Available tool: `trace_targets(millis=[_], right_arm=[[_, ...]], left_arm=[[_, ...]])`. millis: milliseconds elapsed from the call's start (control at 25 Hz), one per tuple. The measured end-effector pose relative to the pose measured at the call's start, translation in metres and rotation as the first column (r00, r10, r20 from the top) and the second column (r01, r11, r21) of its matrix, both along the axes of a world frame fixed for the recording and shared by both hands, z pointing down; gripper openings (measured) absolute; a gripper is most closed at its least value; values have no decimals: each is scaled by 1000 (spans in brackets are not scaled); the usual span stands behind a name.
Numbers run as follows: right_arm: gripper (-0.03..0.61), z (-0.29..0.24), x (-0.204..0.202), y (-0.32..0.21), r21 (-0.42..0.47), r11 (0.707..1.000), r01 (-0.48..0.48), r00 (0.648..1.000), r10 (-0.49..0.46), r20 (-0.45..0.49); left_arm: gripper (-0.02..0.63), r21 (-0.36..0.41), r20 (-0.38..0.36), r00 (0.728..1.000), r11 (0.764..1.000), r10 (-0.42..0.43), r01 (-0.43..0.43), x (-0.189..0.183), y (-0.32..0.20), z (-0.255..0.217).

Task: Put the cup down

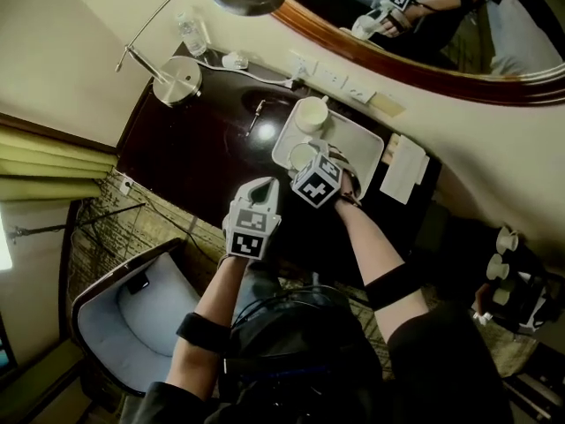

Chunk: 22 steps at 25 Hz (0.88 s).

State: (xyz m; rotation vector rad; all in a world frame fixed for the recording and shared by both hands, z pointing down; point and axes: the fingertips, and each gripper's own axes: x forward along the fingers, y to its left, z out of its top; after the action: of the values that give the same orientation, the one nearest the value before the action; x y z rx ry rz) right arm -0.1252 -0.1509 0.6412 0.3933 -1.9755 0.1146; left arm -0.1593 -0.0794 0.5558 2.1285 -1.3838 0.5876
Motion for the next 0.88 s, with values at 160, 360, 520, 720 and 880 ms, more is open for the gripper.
trace_targets(millis=[160,360,520,720,880], right_arm=[[376,7,7,-17,8,993,-116,993,116,6],[376,16,5,-30,11,976,-219,976,219,-1],[376,23,-2,-36,14,963,-268,963,268,-3],[377,28,-8,-41,31,949,-315,949,316,-20],[381,28,-12,-46,56,938,-341,939,343,-27]], left_arm=[[-12,3,-9,999,999,36,-36,7,-10,6],[-12,0,-21,998,998,57,-57,3,-15,13],[-12,-5,-23,998,998,57,-57,-6,-15,18],[-12,-21,-25,999,999,44,-45,-24,-10,25],[-12,-26,-27,999,999,34,-35,-35,-11,28]])
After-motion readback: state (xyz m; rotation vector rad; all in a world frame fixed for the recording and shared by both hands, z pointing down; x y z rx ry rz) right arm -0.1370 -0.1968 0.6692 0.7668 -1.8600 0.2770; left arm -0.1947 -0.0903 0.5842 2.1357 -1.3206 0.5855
